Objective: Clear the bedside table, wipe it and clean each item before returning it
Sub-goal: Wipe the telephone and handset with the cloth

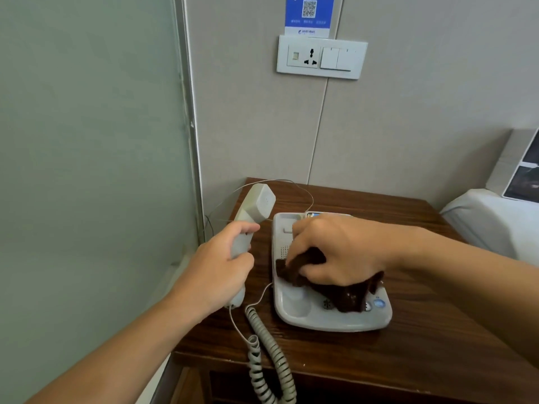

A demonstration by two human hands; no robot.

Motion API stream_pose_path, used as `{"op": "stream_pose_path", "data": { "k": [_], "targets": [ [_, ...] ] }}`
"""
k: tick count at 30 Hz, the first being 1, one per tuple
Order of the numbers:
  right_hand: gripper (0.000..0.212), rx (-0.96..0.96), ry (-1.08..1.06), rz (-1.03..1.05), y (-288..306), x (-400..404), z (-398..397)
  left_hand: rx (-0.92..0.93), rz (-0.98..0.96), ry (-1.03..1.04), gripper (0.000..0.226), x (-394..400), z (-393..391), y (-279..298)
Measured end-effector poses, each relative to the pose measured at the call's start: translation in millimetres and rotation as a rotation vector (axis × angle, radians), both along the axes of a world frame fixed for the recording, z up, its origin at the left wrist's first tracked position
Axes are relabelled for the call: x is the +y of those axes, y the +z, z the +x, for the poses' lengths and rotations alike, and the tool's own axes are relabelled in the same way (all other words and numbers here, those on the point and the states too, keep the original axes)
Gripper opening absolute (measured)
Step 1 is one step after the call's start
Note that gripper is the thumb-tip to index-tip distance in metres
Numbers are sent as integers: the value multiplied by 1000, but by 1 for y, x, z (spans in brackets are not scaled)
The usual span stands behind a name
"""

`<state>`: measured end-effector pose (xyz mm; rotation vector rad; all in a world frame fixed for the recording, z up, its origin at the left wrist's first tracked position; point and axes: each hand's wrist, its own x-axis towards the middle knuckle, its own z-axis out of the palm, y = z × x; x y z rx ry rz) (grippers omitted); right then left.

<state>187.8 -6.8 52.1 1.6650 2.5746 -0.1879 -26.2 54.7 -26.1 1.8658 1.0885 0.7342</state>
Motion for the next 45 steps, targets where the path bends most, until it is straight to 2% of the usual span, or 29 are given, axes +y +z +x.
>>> {"op": "stream_pose_path", "data": {
  "k": [5, 10, 13, 15, 19, 25, 30, 34, 36, 38, 43, 45],
  "targets": [
    [25, 47, -242, 192, 5, 50, 22, 9, 1, -4, 52, -3, 2, 3],
    [25, -30, -271, 139, -3, 75, 19, -6, 11, -12, 54, -6, 12, 4],
    [28, -9, -273, 58, 3, 73, 20, -17, 1, 15, 55, -5, 15, 1],
    [26, 76, -326, 72, 13, 66, 29, -7, 3, 32, 55, -5, 17, 1],
    [18, 284, -449, 246, 28, 18, 65, 54, 20, 48, 50, -5, 23, 3],
    [16, 412, -567, 454, -1, -65, 99, 196, 186, 64, 47, -19, 41, 9],
    [27, 412, -511, 509, -37, -68, 93, 246, 257, 42, 64, -17, 59, 2],
    [42, 253, -449, 360, -55, -55, 83, 267, 246, -11, 76, -13, 64, 0],
    [48, 259, -470, 285, -61, -55, 81, 273, 254, -15, 80, -11, 64, 0],
    [52, 243, -435, 310, -63, -60, 81, 273, 252, -10, 81, -10, 65, 0],
    [44, 225, -258, 264, -58, -81, 78, 260, 238, -10, 81, -11, 64, -1],
    [42, 230, -306, 316, -56, -71, 84, 251, 239, -13, 82, -9, 63, -2]
  ]
}}
